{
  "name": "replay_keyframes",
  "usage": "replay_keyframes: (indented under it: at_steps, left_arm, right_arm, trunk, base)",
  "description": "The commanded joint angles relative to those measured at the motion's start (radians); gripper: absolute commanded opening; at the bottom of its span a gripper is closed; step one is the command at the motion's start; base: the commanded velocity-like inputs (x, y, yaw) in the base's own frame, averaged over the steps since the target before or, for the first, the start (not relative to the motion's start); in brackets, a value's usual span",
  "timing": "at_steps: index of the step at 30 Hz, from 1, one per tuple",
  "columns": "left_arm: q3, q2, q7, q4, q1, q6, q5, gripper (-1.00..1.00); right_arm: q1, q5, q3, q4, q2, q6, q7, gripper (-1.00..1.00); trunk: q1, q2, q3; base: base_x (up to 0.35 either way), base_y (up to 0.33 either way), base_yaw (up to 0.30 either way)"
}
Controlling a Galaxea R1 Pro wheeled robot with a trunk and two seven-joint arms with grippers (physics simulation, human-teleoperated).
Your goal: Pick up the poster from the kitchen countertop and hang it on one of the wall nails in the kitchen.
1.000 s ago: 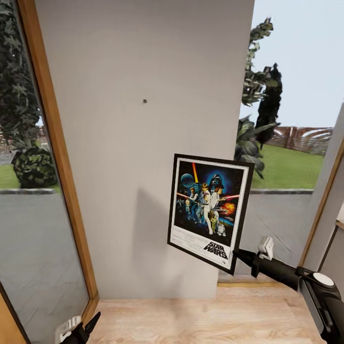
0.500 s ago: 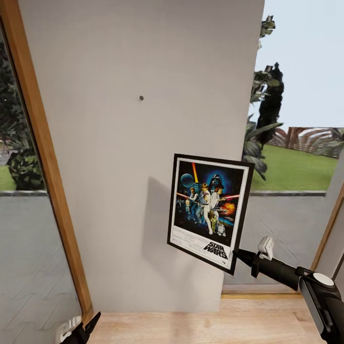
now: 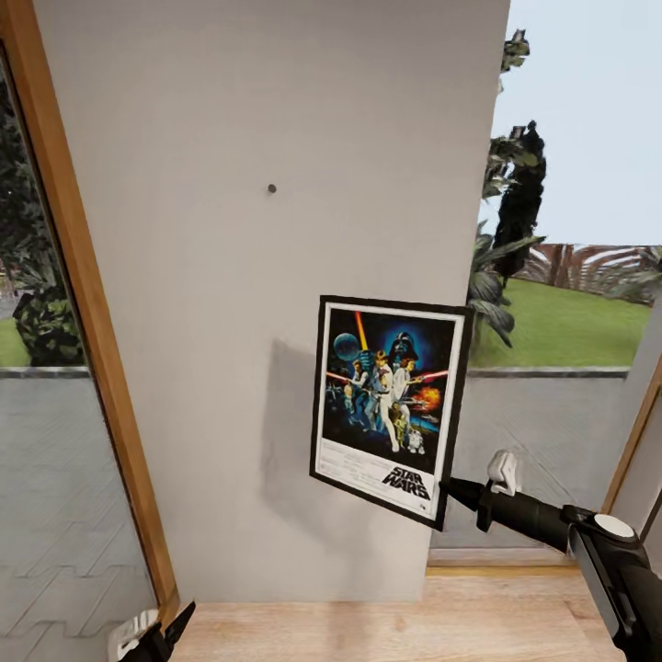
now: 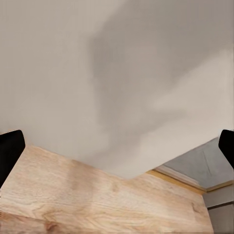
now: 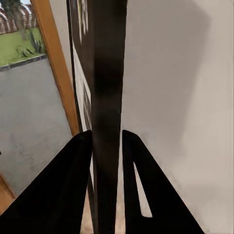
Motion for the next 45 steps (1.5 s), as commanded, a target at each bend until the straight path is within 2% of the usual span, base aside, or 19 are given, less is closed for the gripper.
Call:
replay_keyframes:
  at_steps: [1,2,5,10,14,23,45]
  left_arm:
    - [-0.008,0.001,-0.001,0.001,0.002,-0.005,0.004,1.0]
    - [-0.008,0.001,-0.001,0.001,0.004,-0.004,0.0,1.0]
    - [-0.008,0.002,-0.001,0.004,0.019,0.005,-0.022,1.0]
    - [-0.008,0.002,0.006,0.004,0.029,0.035,-0.029,1.0]
    - [-0.007,0.003,0.009,0.005,0.043,0.045,-0.031,1.0]
    - [-0.006,0.005,0.011,0.005,0.066,0.049,-0.032,1.0]
    - [-0.008,0.007,0.012,0.005,0.067,0.049,-0.032,1.0]
  right_arm:
    - [-0.001,-0.005,0.018,-0.025,0.0,0.035,0.006,-1.0]
    - [-0.001,-0.005,0.033,-0.047,0.0,0.057,0.008,-1.0]
    - [-0.012,-0.006,0.079,-0.137,0.001,0.205,0.012,-1.0]
    - [-0.063,-0.008,0.093,-0.169,0.006,0.279,0.013,-1.0]
    - [-0.089,-0.013,0.097,-0.178,0.016,0.297,0.013,-1.0]
    - [-0.11,-0.018,0.099,-0.196,0.047,0.305,0.013,-1.0]
    - [-0.122,-0.019,0.099,-0.205,0.049,0.306,0.013,-1.0]
  trunk:
    - [0.0,-0.001,-0.001]
    - [0.0,-0.001,-0.001]
    - [0.0,-0.001,-0.001]
    - [0.0,-0.001,-0.001]
    - [0.0,-0.001,-0.001]
    - [0.0,-0.001,-0.004]
    - [0.0,-0.001,-0.039]
  base:
    - [0.0,0.0,0.0]
    - [0.0,0.0,0.0]
    - [0.0,0.0,0.0]
    - [0.0,0.0,0.0]
    - [0.0,0.0,0.0]
    - [0.0,0.0,0.0]
    - [0.0,0.0,0.0]
